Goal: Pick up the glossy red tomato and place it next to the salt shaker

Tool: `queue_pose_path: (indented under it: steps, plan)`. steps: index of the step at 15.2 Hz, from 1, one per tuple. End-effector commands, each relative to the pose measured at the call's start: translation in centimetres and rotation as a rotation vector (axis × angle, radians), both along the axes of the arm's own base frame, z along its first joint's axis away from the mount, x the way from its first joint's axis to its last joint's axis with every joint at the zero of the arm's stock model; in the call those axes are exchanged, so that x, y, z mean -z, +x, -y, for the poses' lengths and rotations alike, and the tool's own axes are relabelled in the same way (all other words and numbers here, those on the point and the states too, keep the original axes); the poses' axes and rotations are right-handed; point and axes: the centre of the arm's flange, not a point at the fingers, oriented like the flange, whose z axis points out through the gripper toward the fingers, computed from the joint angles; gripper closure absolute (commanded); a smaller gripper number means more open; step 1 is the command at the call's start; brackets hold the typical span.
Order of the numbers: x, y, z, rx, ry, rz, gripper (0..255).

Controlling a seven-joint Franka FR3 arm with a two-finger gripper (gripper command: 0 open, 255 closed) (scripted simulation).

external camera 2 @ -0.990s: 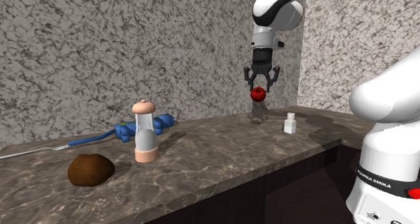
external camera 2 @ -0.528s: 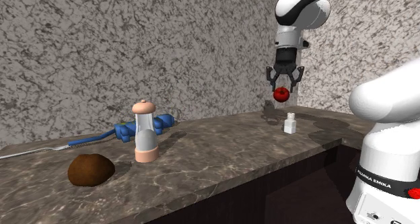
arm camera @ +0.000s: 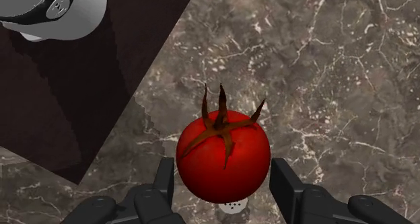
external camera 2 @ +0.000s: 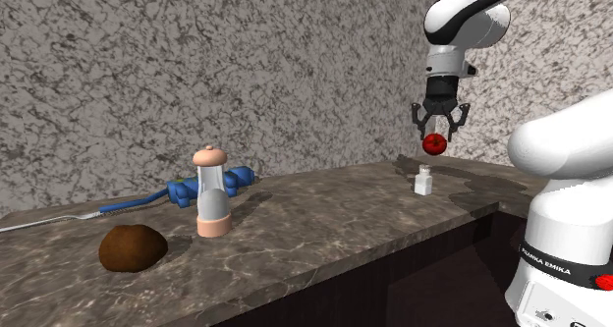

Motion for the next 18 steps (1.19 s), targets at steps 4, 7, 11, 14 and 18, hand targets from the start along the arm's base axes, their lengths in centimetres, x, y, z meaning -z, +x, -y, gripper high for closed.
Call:
queue_pose_path:
  steps: [4, 7, 11, 14, 18]
  plan:
    - [2.6, -0.1, 0.1, 0.000, 0.000, 0.000, 255]
    - [4.2, -0.1, 0.1, 0.000, 0.000, 0.000, 255]
    - [6.3, -0.1, 0.1, 0.000, 0.000, 0.000, 255]
    - [7.9, -0.1, 0.1, 0.000, 0.000, 0.000, 255]
    - [10.0, -0.1, 0.1, 0.000, 0.000, 0.000, 255]
